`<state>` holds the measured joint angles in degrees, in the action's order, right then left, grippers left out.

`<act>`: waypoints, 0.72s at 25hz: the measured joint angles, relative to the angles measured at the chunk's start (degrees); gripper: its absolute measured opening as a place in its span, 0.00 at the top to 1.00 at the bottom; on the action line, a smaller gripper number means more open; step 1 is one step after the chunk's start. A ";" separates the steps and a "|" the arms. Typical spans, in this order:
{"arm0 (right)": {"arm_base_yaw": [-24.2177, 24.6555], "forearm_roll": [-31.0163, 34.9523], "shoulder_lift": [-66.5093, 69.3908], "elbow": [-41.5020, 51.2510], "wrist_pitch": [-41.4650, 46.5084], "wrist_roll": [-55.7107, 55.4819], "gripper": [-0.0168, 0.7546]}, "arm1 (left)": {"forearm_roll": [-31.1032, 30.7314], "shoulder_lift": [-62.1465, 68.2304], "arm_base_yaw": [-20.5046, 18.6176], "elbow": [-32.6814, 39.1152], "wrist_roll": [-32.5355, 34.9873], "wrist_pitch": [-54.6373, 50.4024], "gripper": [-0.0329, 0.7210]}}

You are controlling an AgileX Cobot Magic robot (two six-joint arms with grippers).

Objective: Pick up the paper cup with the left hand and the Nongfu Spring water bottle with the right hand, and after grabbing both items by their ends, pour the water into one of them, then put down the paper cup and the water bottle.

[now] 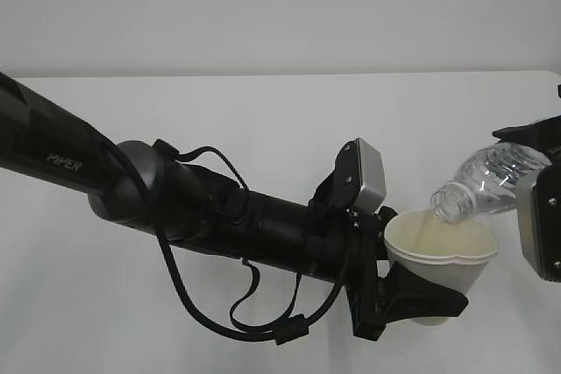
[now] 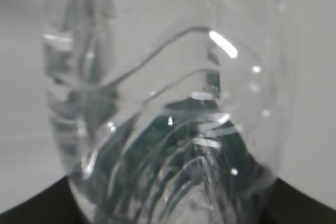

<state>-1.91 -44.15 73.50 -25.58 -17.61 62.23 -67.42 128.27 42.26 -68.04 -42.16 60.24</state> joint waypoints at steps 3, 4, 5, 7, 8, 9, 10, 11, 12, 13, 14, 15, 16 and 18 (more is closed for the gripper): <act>0.00 0.00 0.00 0.00 0.00 0.00 0.45 | 0.00 0.00 0.00 0.00 0.00 0.13 0.39; 0.00 0.00 0.00 0.00 0.00 0.03 0.45 | 0.00 0.00 0.00 0.00 0.00 0.13 0.40; 0.00 0.00 0.00 0.00 0.00 0.03 0.45 | 0.00 0.00 0.00 0.00 0.00 0.13 0.40; 0.00 0.00 0.00 0.00 0.00 0.12 0.45 | 0.00 0.00 0.00 0.00 0.00 0.13 0.40; 0.00 0.00 0.00 0.00 0.00 0.12 0.45 | 0.00 0.00 0.00 0.00 0.00 0.13 0.40; 0.00 0.00 0.00 0.00 0.00 0.12 0.45 | 0.00 0.00 0.00 0.00 0.00 0.13 0.40; 0.00 0.00 0.00 0.00 0.00 0.12 0.45 | 0.00 0.00 0.00 0.00 0.00 0.13 0.40; 0.00 0.00 0.00 0.00 0.00 0.15 0.45 | 0.00 0.00 0.00 0.00 0.00 0.13 0.40; 0.00 0.00 0.00 0.00 0.00 0.25 0.45 | 0.00 0.00 0.00 0.00 0.00 0.13 0.40; 0.00 0.00 0.00 0.00 0.00 0.41 0.45 | 0.00 0.00 0.00 0.00 0.00 0.13 0.40; 0.00 0.00 0.00 0.00 0.00 0.53 0.45 | 0.00 0.00 0.00 0.00 0.00 0.13 0.40; 0.00 0.00 0.00 0.00 0.00 0.52 0.45 | 0.00 0.00 0.00 0.00 0.00 0.13 0.40; 0.00 0.00 0.00 0.00 0.00 0.64 0.45 | 0.00 0.00 0.00 0.00 0.00 0.13 0.40; 0.00 0.00 0.00 0.00 0.00 0.64 0.45 | 0.00 0.00 0.00 0.00 0.00 0.13 0.40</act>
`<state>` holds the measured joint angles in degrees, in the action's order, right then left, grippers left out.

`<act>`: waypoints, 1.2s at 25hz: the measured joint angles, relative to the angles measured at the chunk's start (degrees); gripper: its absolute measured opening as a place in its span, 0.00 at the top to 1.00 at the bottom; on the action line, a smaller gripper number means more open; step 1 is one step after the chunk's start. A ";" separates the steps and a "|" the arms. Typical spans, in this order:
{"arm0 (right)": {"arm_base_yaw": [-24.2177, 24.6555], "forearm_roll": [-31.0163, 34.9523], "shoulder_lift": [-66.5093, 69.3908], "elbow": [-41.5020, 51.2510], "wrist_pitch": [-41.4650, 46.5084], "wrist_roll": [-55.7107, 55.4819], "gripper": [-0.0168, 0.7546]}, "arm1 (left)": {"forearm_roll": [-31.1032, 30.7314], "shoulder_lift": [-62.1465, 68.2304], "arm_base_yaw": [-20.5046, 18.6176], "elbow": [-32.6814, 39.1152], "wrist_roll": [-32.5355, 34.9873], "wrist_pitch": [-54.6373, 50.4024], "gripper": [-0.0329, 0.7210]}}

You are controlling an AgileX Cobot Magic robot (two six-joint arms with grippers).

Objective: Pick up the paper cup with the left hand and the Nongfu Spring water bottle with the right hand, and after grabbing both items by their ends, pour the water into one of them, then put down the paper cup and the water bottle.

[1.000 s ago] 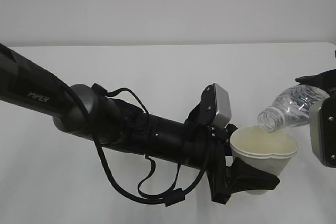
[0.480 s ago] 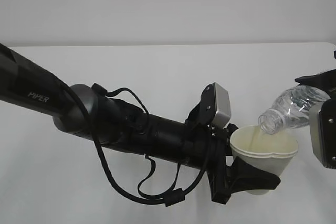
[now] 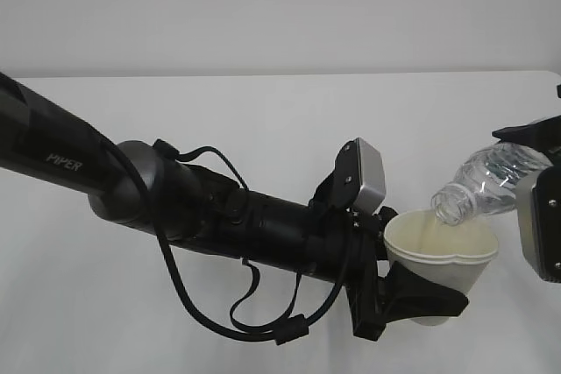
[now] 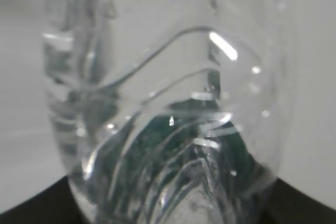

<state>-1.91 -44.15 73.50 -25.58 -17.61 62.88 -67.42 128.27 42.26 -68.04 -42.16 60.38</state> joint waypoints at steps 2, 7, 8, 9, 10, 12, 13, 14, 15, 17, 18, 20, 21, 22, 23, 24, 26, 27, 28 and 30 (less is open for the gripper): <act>0.00 0.00 0.00 0.00 0.00 0.08 0.45 | 0.00 0.00 0.00 0.00 0.00 0.00 0.40; 0.00 0.00 0.00 0.00 -0.10 0.12 0.45 | 0.00 0.00 0.00 0.00 0.00 0.00 0.40; 0.00 0.00 0.00 0.00 -0.10 0.12 0.45 | 0.00 0.00 0.00 0.00 0.00 0.00 0.40; 0.00 0.00 0.00 0.00 -0.10 0.12 0.45 | 0.00 0.00 0.00 0.00 0.00 0.00 0.40; 0.00 0.00 0.00 0.00 -0.10 0.22 0.45 | 0.00 0.00 0.00 0.00 0.00 0.00 0.40; 0.00 0.00 0.00 0.00 -0.10 0.22 0.45 | 0.00 0.00 0.00 0.00 0.00 0.00 0.40; 0.00 0.00 0.00 0.00 -0.10 0.22 0.45 | 0.00 0.00 0.00 0.00 0.00 0.00 0.40; 0.00 0.00 0.00 0.00 -0.10 0.22 0.45 | 0.00 0.00 0.00 0.00 0.00 0.00 0.40; 0.00 0.00 0.00 0.00 -0.10 0.22 0.45 | 0.00 0.00 0.00 0.00 0.00 0.00 0.40; 0.00 0.00 0.00 0.00 -0.10 0.25 0.45 | 0.00 0.00 0.00 0.00 0.00 0.00 0.40; 0.00 0.00 0.00 0.00 -0.10 0.34 0.45 | 0.00 0.00 0.00 0.00 0.00 0.00 0.40; 0.00 0.00 0.00 0.00 -0.10 0.37 0.45 | 0.00 0.00 0.00 0.00 0.00 0.00 0.40; 0.00 0.00 0.00 0.00 -0.10 0.47 0.45 | 0.00 0.00 0.00 0.00 0.00 0.00 0.40; 0.00 0.00 0.00 0.00 -0.10 0.59 0.45 | 0.00 0.00 0.00 0.00 0.00 0.00 0.40; 0.00 0.00 0.00 0.00 -0.10 0.71 0.45 | 0.00 0.00 0.00 0.00 0.00 0.00 0.40; 0.00 0.00 0.00 0.00 -0.10 0.81 0.45 | 0.00 0.00 0.00 0.00 0.00 0.00 0.40; 0.00 0.00 0.00 0.00 -0.10 0.90 0.46 | 0.00 0.00 0.00 0.00 0.00 0.00 0.40; 0.00 0.00 0.00 0.00 -0.10 0.90 0.46 | 0.00 0.00 0.00 0.00 0.00 0.00 0.40; 0.00 0.00 0.00 0.00 -0.10 0.90 0.46 | 0.00 0.00 0.00 0.00 0.00 0.00 0.40; 0.00 0.00 0.00 0.00 -0.10 1.00 0.46 | 0.00 0.00 0.00 0.00 0.00 0.00 0.40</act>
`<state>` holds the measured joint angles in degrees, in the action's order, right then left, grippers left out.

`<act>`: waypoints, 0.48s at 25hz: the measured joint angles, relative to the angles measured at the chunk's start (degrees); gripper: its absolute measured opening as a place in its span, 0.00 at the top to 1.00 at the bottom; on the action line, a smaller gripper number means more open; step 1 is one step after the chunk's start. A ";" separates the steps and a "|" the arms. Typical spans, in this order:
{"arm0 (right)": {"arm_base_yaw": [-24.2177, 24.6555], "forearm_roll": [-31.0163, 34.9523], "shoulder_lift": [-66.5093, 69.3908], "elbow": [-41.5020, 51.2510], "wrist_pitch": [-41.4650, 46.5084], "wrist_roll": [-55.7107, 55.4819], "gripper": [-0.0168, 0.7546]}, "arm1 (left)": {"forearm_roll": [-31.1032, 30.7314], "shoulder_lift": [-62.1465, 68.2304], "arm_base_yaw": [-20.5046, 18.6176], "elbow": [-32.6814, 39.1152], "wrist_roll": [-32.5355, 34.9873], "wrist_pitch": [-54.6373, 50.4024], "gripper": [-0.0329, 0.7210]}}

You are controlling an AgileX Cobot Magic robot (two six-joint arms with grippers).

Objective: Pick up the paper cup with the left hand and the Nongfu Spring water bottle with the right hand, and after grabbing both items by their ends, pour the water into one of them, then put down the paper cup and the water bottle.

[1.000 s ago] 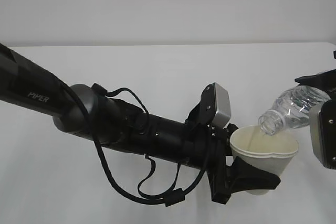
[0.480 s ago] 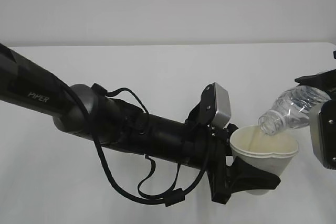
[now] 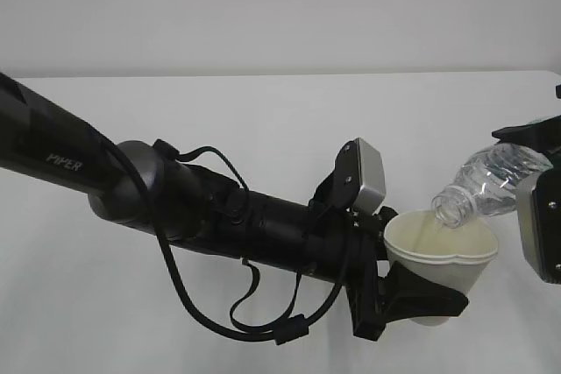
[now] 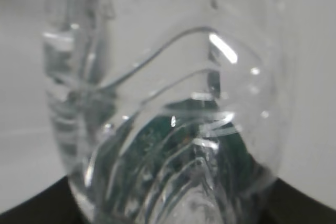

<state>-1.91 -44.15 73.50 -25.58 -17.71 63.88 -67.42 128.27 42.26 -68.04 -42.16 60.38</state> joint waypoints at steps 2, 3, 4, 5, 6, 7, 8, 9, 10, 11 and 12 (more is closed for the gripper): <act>0.00 0.00 0.00 0.00 0.00 0.02 0.46 | 0.00 0.00 0.00 0.00 0.00 0.00 0.40; 0.00 0.00 0.00 0.00 0.00 0.02 0.46 | 0.00 0.00 0.00 0.00 0.00 0.00 0.40; 0.00 0.00 0.00 0.00 0.00 0.02 0.46 | 0.00 0.00 0.00 0.00 0.00 0.00 0.40; 0.00 0.00 0.00 0.00 0.00 0.02 0.46 | 0.00 0.00 0.00 0.00 0.00 0.00 0.40; 0.00 0.00 0.00 0.00 0.00 0.02 0.46 | 0.00 0.00 0.00 0.00 0.00 0.00 0.40; 0.00 0.00 0.00 0.00 0.00 0.02 0.46 | 0.00 0.00 0.00 0.00 0.00 0.00 0.40; 0.00 0.00 0.00 0.00 0.00 0.02 0.46 | 0.00 0.00 0.00 0.00 0.00 0.00 0.40; 0.00 0.00 0.00 0.00 0.00 0.02 0.46 | 0.00 0.00 0.00 0.00 0.00 0.00 0.40; 0.00 0.00 0.00 0.00 0.00 0.02 0.46 | 0.00 0.00 0.00 0.00 0.00 0.00 0.40; 0.00 0.00 0.00 0.00 0.00 0.02 0.46 | 0.00 0.00 0.00 0.00 0.00 0.00 0.40; 0.00 0.00 0.00 0.00 0.00 0.12 0.46 | 0.00 0.00 0.00 0.00 0.00 0.00 0.40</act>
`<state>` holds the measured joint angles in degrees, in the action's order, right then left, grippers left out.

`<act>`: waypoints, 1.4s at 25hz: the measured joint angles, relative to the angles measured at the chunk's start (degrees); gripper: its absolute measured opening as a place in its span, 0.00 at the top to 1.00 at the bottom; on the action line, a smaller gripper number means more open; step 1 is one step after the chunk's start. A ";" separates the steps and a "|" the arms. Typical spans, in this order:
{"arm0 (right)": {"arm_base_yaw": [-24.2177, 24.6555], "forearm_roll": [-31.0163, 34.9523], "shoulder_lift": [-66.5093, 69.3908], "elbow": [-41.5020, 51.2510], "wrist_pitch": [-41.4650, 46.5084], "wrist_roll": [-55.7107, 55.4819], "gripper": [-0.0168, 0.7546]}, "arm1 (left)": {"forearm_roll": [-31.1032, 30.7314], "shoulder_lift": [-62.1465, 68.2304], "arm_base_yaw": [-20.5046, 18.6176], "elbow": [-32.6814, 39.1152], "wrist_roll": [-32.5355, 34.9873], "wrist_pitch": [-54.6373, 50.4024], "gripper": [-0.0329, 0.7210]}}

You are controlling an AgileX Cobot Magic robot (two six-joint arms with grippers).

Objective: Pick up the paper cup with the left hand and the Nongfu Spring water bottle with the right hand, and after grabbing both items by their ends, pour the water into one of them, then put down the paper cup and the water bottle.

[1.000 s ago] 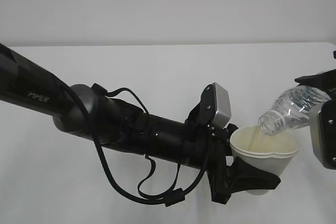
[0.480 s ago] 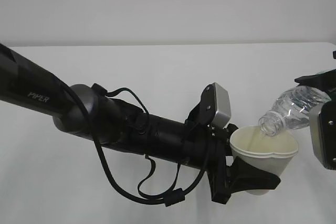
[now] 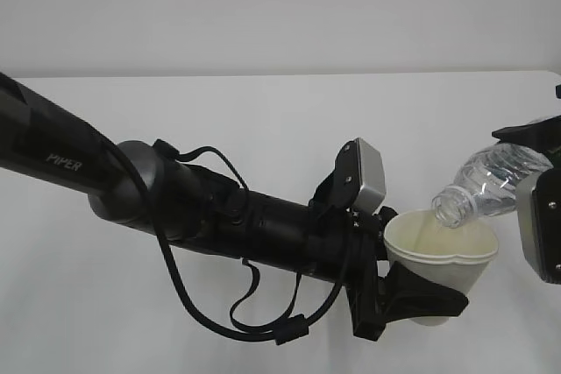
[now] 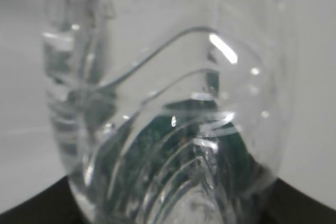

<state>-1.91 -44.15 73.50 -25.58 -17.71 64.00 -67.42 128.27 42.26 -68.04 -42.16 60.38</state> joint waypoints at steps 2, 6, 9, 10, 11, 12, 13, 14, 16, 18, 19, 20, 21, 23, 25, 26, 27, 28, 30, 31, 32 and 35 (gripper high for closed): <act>0.00 0.00 0.00 0.00 0.00 0.01 0.46 | 0.00 0.00 0.00 0.00 0.00 0.00 0.40; 0.00 0.00 0.00 0.00 0.00 0.11 0.46 | 0.00 0.00 0.00 0.00 0.00 0.00 0.40; 0.00 0.00 0.00 0.00 0.00 0.11 0.46 | 0.00 0.00 0.00 0.00 0.00 0.00 0.40; 0.00 0.00 0.00 0.00 0.00 0.11 0.46 | 0.00 0.00 0.00 0.00 0.00 0.00 0.40; 0.00 0.00 0.00 0.00 0.00 0.11 0.46 | 0.00 0.00 0.00 0.00 0.00 0.00 0.40; 0.00 0.00 0.00 0.00 0.00 0.22 0.46 | 0.00 0.00 0.00 0.00 0.00 0.00 0.40; 0.00 0.00 0.00 0.00 0.00 0.22 0.46 | 0.00 0.00 0.00 0.00 0.00 0.00 0.40; 0.00 0.00 0.00 0.00 0.00 0.22 0.46 | 0.00 0.00 0.00 0.00 0.00 0.00 0.40; 0.00 0.00 0.00 0.00 0.00 0.34 0.46 | 0.00 0.00 0.00 0.00 0.00 0.00 0.40; 0.00 0.00 0.00 0.00 0.00 0.45 0.46 | 0.00 0.00 0.00 0.00 0.00 0.00 0.40; 0.00 0.00 0.00 0.00 0.00 0.43 0.46 | 0.00 0.00 0.00 0.00 0.00 0.00 0.40; 0.00 0.00 0.00 0.00 0.00 0.43 0.46 | 0.00 0.00 0.00 0.00 0.00 0.00 0.40; 0.00 0.00 0.00 0.00 0.00 0.43 0.46 | 0.00 0.00 0.00 0.00 0.00 0.00 0.40; 0.00 0.00 0.00 0.00 0.00 0.47 0.46 | 0.00 0.00 0.00 0.00 0.00 0.00 0.40; 0.00 0.00 0.00 0.00 0.00 0.47 0.46 | 0.00 0.00 0.00 0.00 0.00 0.00 0.40; 0.00 0.00 0.00 0.00 0.00 0.47 0.46 | 0.00 0.00 0.00 0.00 0.00 0.00 0.40; 0.00 0.00 0.00 0.00 0.00 0.57 0.46 | 0.00 0.00 0.00 0.00 0.00 0.00 0.40; 0.00 0.00 0.00 0.00 0.00 0.57 0.46 | 0.00 0.00 0.00 0.00 0.00 0.00 0.40; 0.00 0.00 0.00 0.00 0.00 0.57 0.46 | 0.00 0.00 0.00 0.00 0.00 -0.11 0.40; 0.00 0.00 0.00 0.00 0.00 0.57 0.46 | 0.00 0.00 0.00 0.00 0.00 -0.22 0.40; 0.00 0.00 0.00 0.00 0.00 0.57 0.46 | 0.00 0.00 0.00 0.00 0.00 -0.23 0.40; 0.00 0.00 0.00 0.00 0.00 0.57 0.46 | 0.00 0.00 0.00 0.00 0.00 -0.55 0.40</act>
<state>-1.91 -44.15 73.50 -25.58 -17.71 64.57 -67.42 128.27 42.26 -68.04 -42.16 59.83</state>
